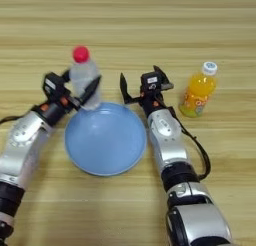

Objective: Move the objects on the table

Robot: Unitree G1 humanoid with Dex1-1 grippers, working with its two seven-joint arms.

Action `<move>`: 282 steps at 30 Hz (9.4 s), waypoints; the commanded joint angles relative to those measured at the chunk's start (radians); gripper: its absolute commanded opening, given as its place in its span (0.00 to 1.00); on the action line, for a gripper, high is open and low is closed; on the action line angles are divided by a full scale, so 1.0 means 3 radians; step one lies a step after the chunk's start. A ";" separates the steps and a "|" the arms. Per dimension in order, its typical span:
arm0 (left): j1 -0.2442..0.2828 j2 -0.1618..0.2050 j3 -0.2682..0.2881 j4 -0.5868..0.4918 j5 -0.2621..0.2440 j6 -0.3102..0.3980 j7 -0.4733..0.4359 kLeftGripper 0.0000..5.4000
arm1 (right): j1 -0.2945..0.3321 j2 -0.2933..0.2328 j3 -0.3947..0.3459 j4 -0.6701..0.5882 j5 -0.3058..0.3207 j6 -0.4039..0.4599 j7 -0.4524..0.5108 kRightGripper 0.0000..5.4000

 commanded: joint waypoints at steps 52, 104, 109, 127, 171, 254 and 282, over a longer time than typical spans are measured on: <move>-0.0093 0.0464 0.0546 0.1260 0.0418 -0.0221 0.1000 0.94 | 0.0001 -0.0036 -0.0037 0.0007 0.0005 0.0032 -0.0019 1.00; 0.1252 0.0400 0.0387 -0.0544 0.0358 0.0534 0.0935 1.00 | -0.0062 -0.0039 -0.0077 0.0097 -0.0002 0.0027 -0.0021 1.00; 0.1313 0.0399 0.0351 -0.0672 0.0352 0.0626 0.0901 1.00 | -0.0076 -0.0036 -0.0077 0.0123 -0.0006 0.0017 -0.0030 1.00; 0.1500 0.0433 0.0110 -0.0810 0.0335 0.0869 0.0636 1.00 | -0.0103 -0.0027 -0.0067 0.0156 -0.0011 0.0001 -0.0074 1.00; 0.1087 0.0385 -0.0156 0.0425 0.0631 0.0396 0.0724 1.00 | -0.0098 -0.0004 -0.0037 0.0110 -0.0012 0.0027 -0.0093 1.00; 0.1121 -0.0086 -0.0453 -0.1200 -0.0501 0.1747 0.0369 0.30 | -0.0109 0.0023 -0.0020 0.0087 -0.0033 0.0035 -0.0145 1.00; 0.1292 -0.0137 -0.0893 -0.1027 -0.0135 0.1975 0.0523 0.43 | -0.0104 0.0045 0.0001 0.0030 -0.0047 0.0054 -0.0184 1.00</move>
